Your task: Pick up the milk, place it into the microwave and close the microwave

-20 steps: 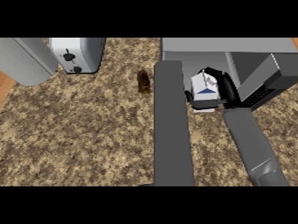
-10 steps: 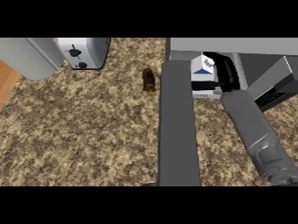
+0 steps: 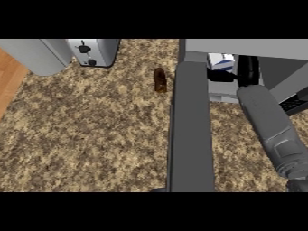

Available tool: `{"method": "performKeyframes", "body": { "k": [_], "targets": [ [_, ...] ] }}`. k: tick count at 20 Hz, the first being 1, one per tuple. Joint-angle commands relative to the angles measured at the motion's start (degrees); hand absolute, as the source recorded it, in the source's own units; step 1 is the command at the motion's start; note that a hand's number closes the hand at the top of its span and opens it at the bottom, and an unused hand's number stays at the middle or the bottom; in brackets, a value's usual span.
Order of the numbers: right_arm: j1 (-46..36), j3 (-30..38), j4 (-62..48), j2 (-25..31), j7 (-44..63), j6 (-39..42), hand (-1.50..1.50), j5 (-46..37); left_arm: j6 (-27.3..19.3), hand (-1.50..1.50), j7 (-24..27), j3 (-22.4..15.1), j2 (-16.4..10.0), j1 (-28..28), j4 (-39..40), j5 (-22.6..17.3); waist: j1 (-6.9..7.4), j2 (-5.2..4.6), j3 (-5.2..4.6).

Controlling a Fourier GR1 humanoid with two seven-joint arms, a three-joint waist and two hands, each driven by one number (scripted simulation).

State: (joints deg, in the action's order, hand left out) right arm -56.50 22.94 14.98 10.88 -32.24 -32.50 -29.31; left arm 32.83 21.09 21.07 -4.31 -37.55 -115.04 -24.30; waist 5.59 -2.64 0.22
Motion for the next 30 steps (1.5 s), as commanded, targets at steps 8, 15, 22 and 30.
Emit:
{"method": "performKeyframes", "body": {
  "k": [8,15,22,30],
  "targets": [
    [-0.8,-0.6,-6.0,0.4,-2.3,-1.0,-1.50,-2.1,0.3,-1.50,0.1,-2.0,-0.6,4.2,1.1,4.1,1.49,-0.69,0.11],
    [-1.1,1.4,-6.5,-0.1,-6.6,5.6,-1.50,0.4,1.3,-1.50,0.5,-3.9,-0.3,5.0,1.6,6.6,0.55,0.00,0.08],
    [1.0,3.8,-6.5,-0.6,-12.9,13.4,-1.50,3.5,1.6,-1.50,-0.8,-8.3,2.5,4.1,-0.6,8.2,-1.23,0.82,0.02],
    [5.3,5.0,-5.1,-3.3,-17.9,18.7,-1.50,6.6,-0.2,-1.50,0.9,-15.3,4.3,2.8,-1.7,14.4,-3.75,2.10,-0.15]
  ]
}}
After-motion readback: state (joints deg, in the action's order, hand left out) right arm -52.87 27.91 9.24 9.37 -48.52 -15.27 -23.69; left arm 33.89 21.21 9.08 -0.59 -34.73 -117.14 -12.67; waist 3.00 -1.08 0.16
